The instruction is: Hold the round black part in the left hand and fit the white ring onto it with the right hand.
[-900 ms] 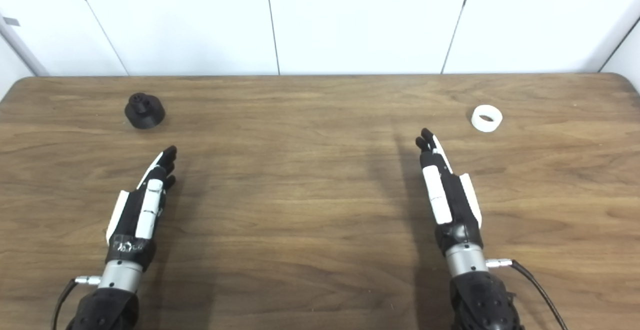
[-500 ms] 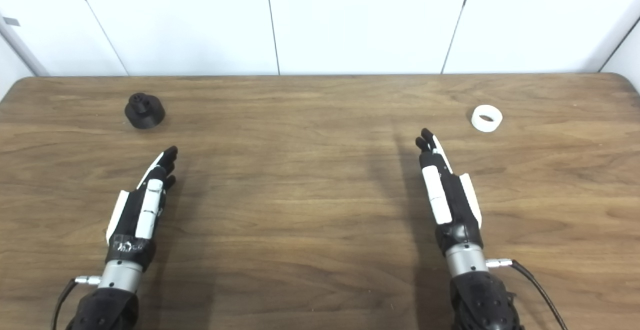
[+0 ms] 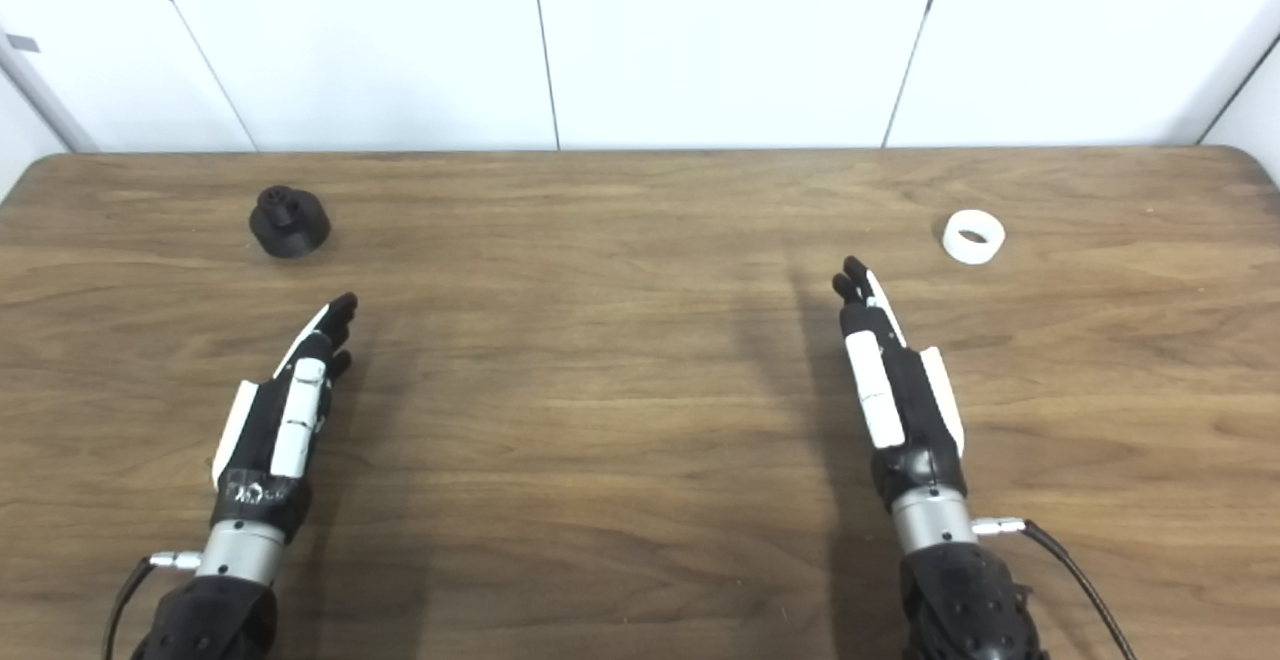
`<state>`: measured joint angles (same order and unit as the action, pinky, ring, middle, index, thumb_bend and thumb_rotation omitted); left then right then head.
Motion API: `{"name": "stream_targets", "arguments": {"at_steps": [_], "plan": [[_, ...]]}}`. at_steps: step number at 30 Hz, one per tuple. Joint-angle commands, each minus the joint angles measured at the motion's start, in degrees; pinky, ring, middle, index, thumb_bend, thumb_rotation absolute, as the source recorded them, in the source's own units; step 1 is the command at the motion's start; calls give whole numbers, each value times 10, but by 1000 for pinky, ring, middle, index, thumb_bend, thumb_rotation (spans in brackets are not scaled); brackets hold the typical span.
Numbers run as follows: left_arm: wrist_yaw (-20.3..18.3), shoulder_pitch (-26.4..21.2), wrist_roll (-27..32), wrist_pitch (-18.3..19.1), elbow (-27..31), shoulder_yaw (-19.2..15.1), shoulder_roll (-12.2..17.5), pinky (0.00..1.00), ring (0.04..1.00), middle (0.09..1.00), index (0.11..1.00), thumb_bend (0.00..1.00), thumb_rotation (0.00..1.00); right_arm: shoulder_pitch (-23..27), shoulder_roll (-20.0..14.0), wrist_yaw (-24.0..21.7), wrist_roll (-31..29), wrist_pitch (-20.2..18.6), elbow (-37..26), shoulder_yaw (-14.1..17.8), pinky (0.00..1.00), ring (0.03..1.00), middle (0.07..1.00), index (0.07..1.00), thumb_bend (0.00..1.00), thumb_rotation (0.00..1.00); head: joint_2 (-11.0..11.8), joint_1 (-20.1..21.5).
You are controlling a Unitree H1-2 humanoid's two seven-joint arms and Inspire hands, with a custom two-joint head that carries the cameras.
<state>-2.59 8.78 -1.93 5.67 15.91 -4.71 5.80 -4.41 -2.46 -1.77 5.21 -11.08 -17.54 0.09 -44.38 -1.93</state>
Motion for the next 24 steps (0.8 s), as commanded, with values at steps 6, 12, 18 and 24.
{"name": "stream_targets", "arguments": {"at_steps": [6, 12, 18, 24], "plan": [[1, -7, 1, -7, 4, -1, 7, 1000, 1000, 978, 948, 497, 977, 12, 1, 4, -2, 12, -15, -1, 1000, 987, 951, 960, 603, 1000, -1, -2], [0, -6, 2, -10, 2, -2, 8, 1000, 1000, 978, 947, 496, 974, 10, 1, 4, 1, 10, -14, -1, 1000, 986, 950, 959, 606, 1000, 11, -15], [3, -2, -7, -26, -7, 6, 3, 1000, 993, 978, 952, 554, 938, 2, -7, -1, -12, 28, -1, 5, 1000, 975, 947, 956, 594, 1000, 40, -63], [12, 5, -20, -30, -12, 16, -8, 1000, 997, 977, 953, 522, 941, 2, -15, -7, -37, 54, 26, 13, 1000, 973, 941, 950, 601, 1000, 66, -98]]}}
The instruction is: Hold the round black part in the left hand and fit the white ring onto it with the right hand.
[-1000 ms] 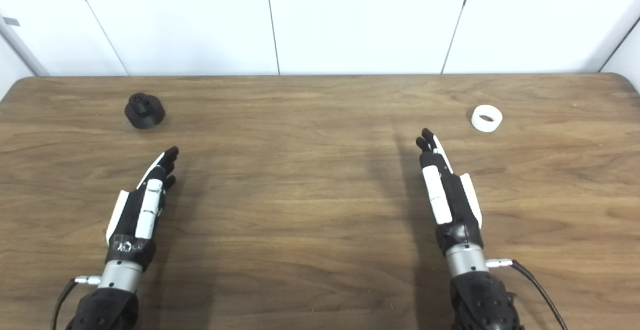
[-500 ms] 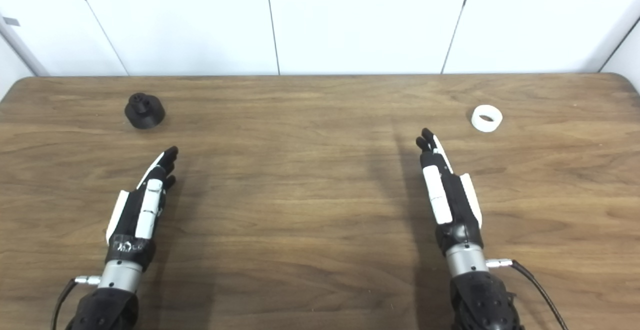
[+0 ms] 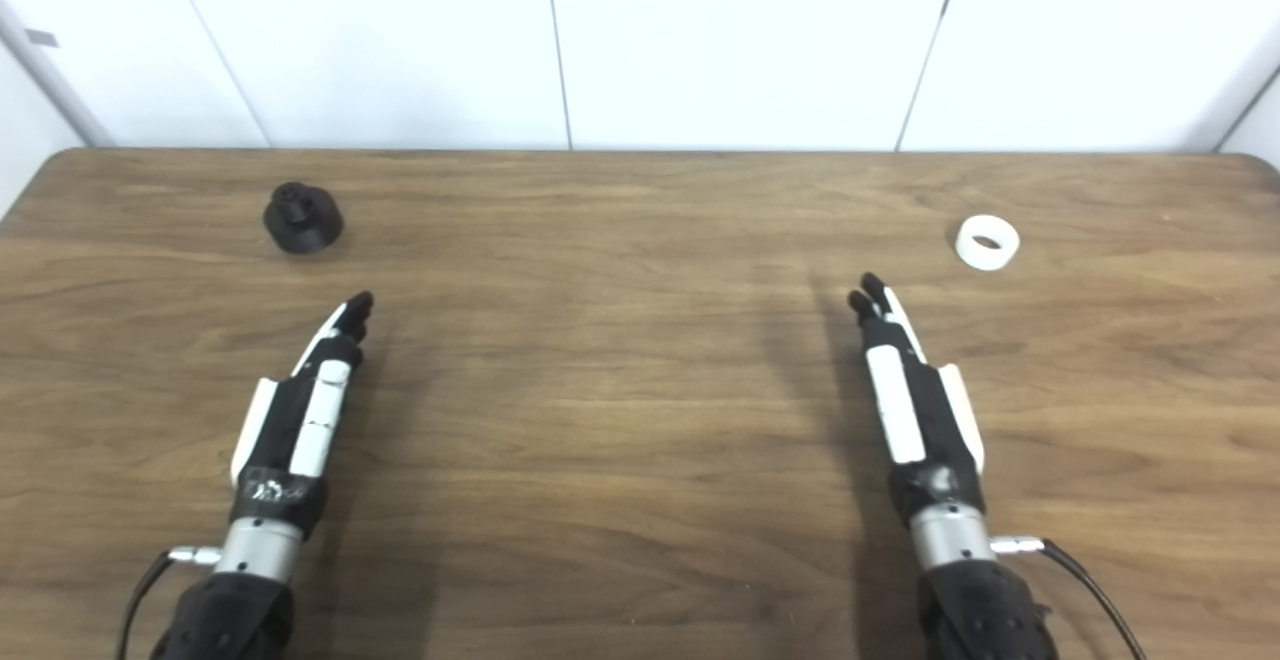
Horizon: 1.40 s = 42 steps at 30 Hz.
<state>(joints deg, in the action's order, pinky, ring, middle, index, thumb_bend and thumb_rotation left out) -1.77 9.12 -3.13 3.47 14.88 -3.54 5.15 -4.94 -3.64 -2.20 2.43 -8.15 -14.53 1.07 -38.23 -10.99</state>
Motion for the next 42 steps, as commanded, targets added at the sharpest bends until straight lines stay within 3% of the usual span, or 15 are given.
{"name": "stream_targets", "arguments": {"at_steps": [1, 13, 23, 31, 33, 42], "plan": [[5, 2, -7, -10, -4, 5, -3, 1000, 998, 977, 953, 523, 941, 7, -6, -5, -13, 34, 2, 4, 1000, 979, 944, 951, 596, 1000, 10, -13], [15, 5, -9, -27, -25, 16, -6, 1000, 1000, 987, 951, 576, 934, 5, -20, -15, -38, 69, 36, 5, 1000, 993, 958, 968, 640, 1000, 46, -41], [15, 5, -19, -56, -47, 22, -6, 1000, 1000, 993, 964, 580, 957, 3, -25, -11, -29, 90, 52, 7, 1000, 981, 947, 959, 598, 1000, 71, -54], [15, 4, -20, -66, -63, 26, -9, 1000, 1000, 994, 971, 576, 947, -3, -30, -13, -29, 87, 54, 8, 1000, 987, 948, 961, 579, 1000, 103, -80], [16, 4, -18, -70, -68, 28, -11, 1000, 1000, 995, 973, 573, 942, -2, -35, -14, -27, 102, 65, 8, 1000, 988, 950, 965, 576, 1000, 112, -85], [19, 6, -26, -82, -75, 33, -13, 1000, 1000, 1000, 972, 529, 955, 1, -47, -20, -28, 137, 91, 6, 1000, 996, 962, 984, 536, 1000, 118, -88]]}}
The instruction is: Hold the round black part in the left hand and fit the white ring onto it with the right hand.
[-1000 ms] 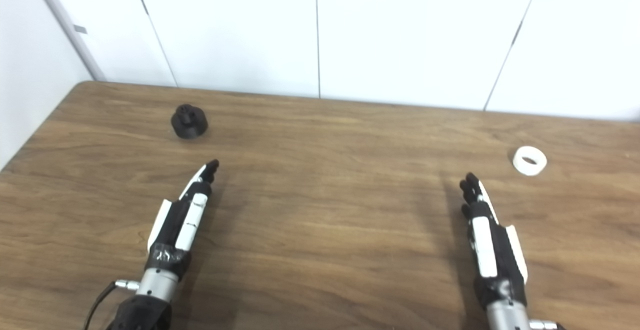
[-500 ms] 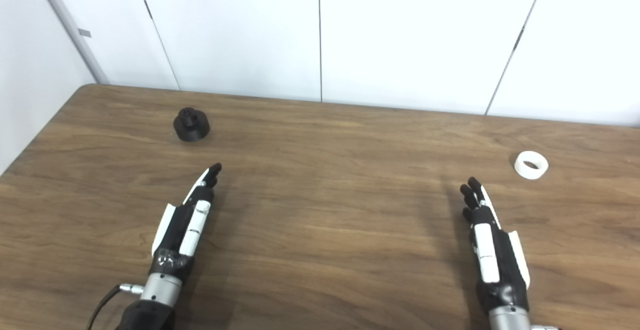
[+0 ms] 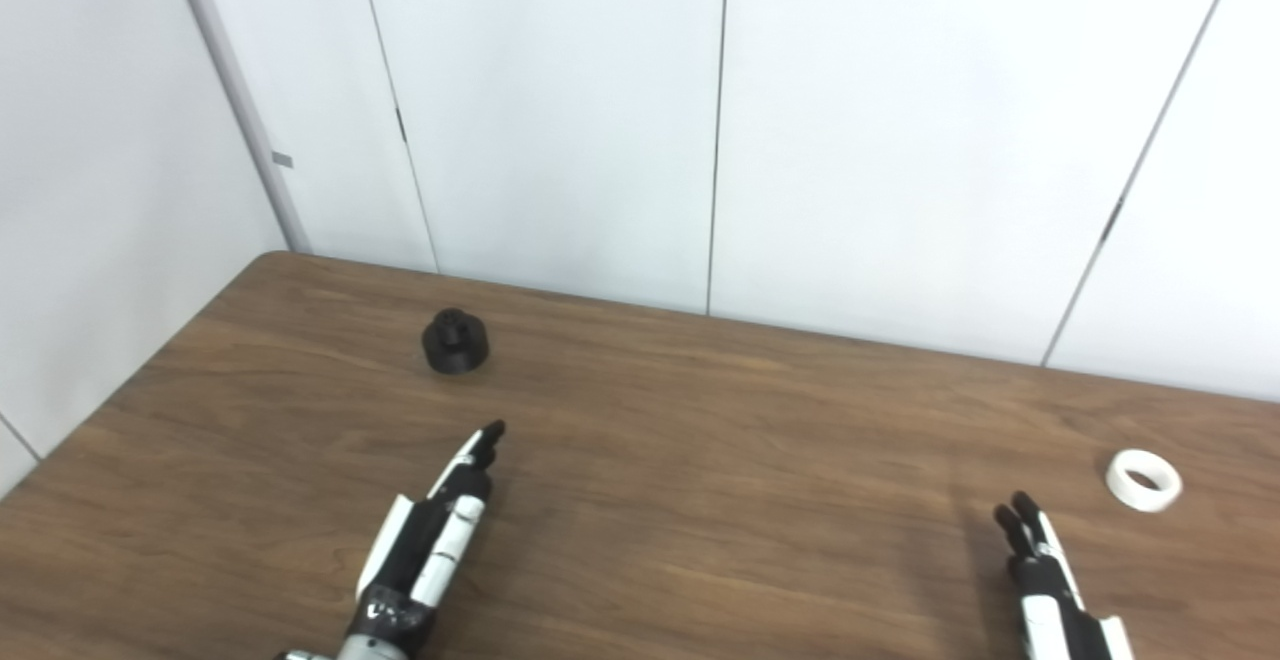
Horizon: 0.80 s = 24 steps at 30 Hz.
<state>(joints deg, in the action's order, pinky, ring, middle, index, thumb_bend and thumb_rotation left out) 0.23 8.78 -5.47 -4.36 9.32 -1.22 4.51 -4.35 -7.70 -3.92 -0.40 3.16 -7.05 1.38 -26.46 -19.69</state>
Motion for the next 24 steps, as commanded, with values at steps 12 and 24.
{"name": "stream_targets", "arguments": {"at_steps": [12, 24], "plan": [[2, 10, -6, 3, -11, 6, -6, 1000, 1000, 999, 974, 511, 898, -8, -1, 1, 0, 6, 5, 4, 1000, 981, 947, 970, 595, 1000, -15, 18], [56, 2, -100, 37, 39, -18, -4, 997, 965, 930, 937, 779, 274, -15, 7, 2, -11, -20, -16, 5, 1000, 984, 937, 953, 597, 1000, -28, 32]]}}
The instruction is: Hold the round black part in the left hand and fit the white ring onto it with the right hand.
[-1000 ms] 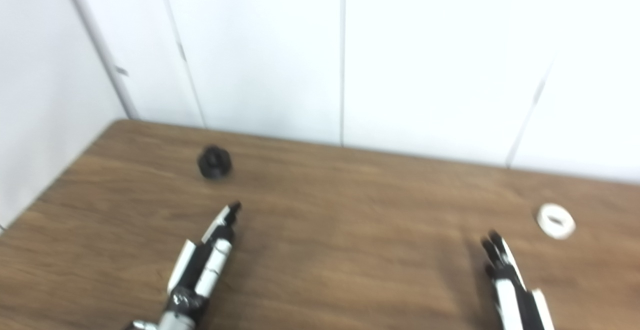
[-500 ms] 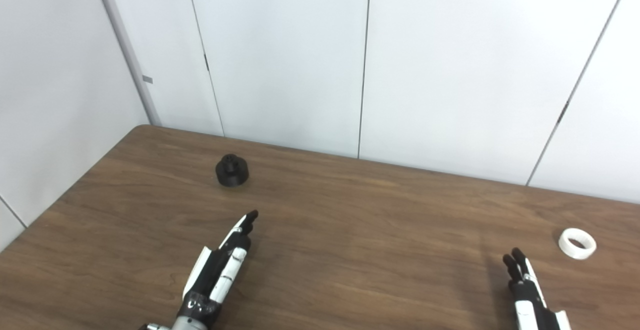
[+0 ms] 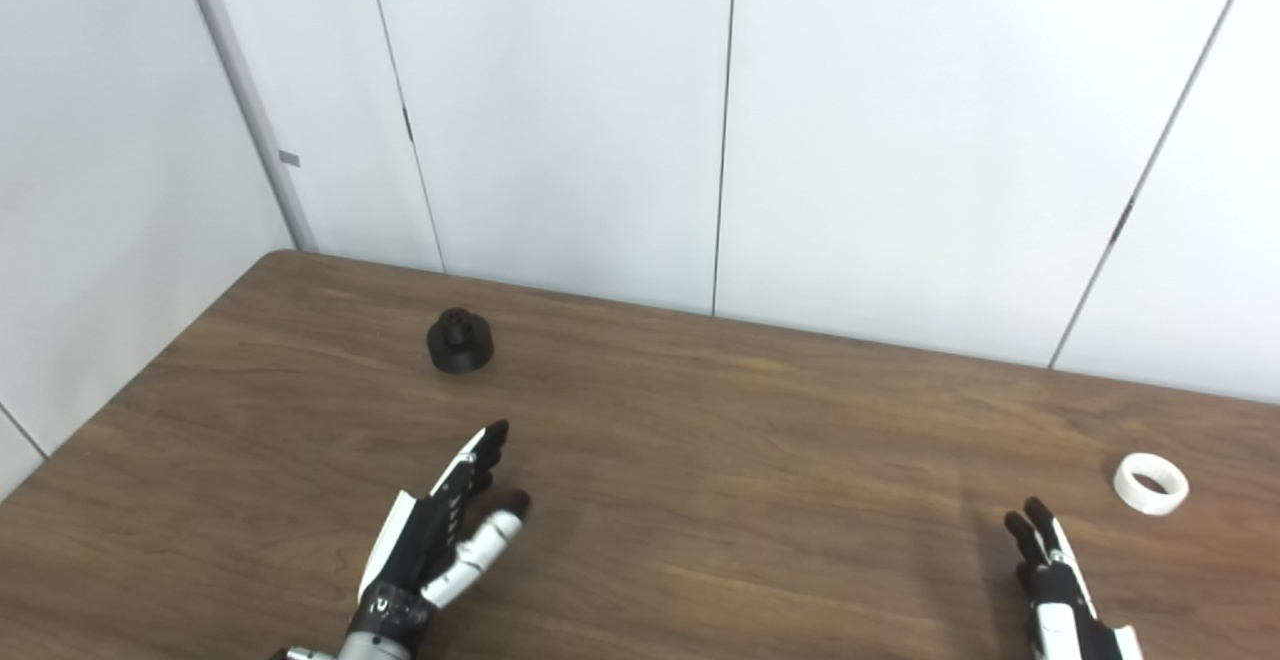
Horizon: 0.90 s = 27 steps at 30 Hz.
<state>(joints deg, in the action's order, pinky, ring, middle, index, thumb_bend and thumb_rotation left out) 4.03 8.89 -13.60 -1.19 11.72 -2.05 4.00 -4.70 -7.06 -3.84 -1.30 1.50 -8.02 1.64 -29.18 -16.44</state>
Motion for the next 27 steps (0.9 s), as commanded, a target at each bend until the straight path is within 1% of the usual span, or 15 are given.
{"name": "stream_targets", "arguments": {"at_steps": [1, 3, 5, 7, 8, 9, 11, 13, 15, 16, 20, 22, 25, 27], "plan": [[21, 0, -25, 10, 19, -12, 1, 999, 968, 929, 937, 793, 234, -12, 1, 2, -2, -5, -6, 3, 1000, 984, 938, 954, 601, 1000, -2, 0], [22, -6, -37, 24, 31, -17, 3, 1000, 981, 937, 937, 808, 184, -12, 0, 4, 1, -2, -5, 4, 1000, 977, 936, 954, 605, 1000, -5, -1], [21, -13, -46, 39, 42, -22, 4, 1000, 993, 949, 939, 821, 177, -12, 0, 5, 4, 1, -4, 3, 1000, 973, 935, 952, 606, 1000, -7, -1], [25, -20, -65, 50, 50, -27, 7, 992, 986, 946, 932, 833, 139, -12, 1, 7, 11, 4, -3, 2, 1000, 973, 932, 947, 603, 1000, -8, -1], [28, -26, -87, 61, 55, -28, 10, 987, 980, 942, 929, 835, 132, -12, 2, 7, 10, 3, -3, 2, 1000, 972, 930, 944, 602, 1000, -9, 0], [30, -32, -113, 75, 59, -28, 14, 954, 951, 923, 919, 852, 152, -11, 3, 7, 10, 1, -3, 2, 1000, 969, 928, 942, 609, 1000, -10, 0], [31, -40, -143, 97, 67, -27, 20, 933, 935, 916, 913, 865, 193, -11, 4, 7, 10, -1, -3, 1, 1000, 965, 927, 942, 614, 1000, -12, -1], [28, -52, -167, 127, 75, -27, 24, 930, 949, 939, 910, 875, 219, -11, 5, 6, 8, -4, -7, 1, 1000, 969, 930, 946, 606, 1000, -12, -1], [28, -67, -185, 153, 79, -30, 28, 935, 960, 950, 911, 889, 216, -10, 6, 6, 6, -5, -9, 0, 1000, 974, 936, 950, 600, 1000, -13, -1], [28, -72, -190, 161, 80, -30, 30, 960, 974, 949, 913, 893, 209, -10, 6, 6, 6, -4, -9, 1, 1000, 972, 938, 951, 589, 1000, -13, -1], [23, -100, -194, 188, 75, -38, 41, 997, 998, 954, 919, 887, 200, -8, 6, 8, 15, -6, -9, -1, 1000, 963, 935, 950, 592, 1000, -14, -4], [19, -114, -197, 204, 68, -41, 51, 1000, 1000, 952, 913, 866, 243, -5, 7, 5, 8, -8, -7, -2, 1000, 975, 938, 953, 612, 1000, -13, -3], [16, -133, -213, 231, 53, -41, 72, 991, 1000, 950, 905, 868, 308, -3, 10, 5, 7, -6, -4, -6, 1000, 976, 934, 951, 597, 1000, -13, -1], [15, -140, -214, 239, 45, -41, 82, 981, 1000, 950, 900, 868, 325, -3, 11, 6, 9, -9, -5, -7, 1000, 975, 933, 950, 604, 1000, -11, 1]]}}
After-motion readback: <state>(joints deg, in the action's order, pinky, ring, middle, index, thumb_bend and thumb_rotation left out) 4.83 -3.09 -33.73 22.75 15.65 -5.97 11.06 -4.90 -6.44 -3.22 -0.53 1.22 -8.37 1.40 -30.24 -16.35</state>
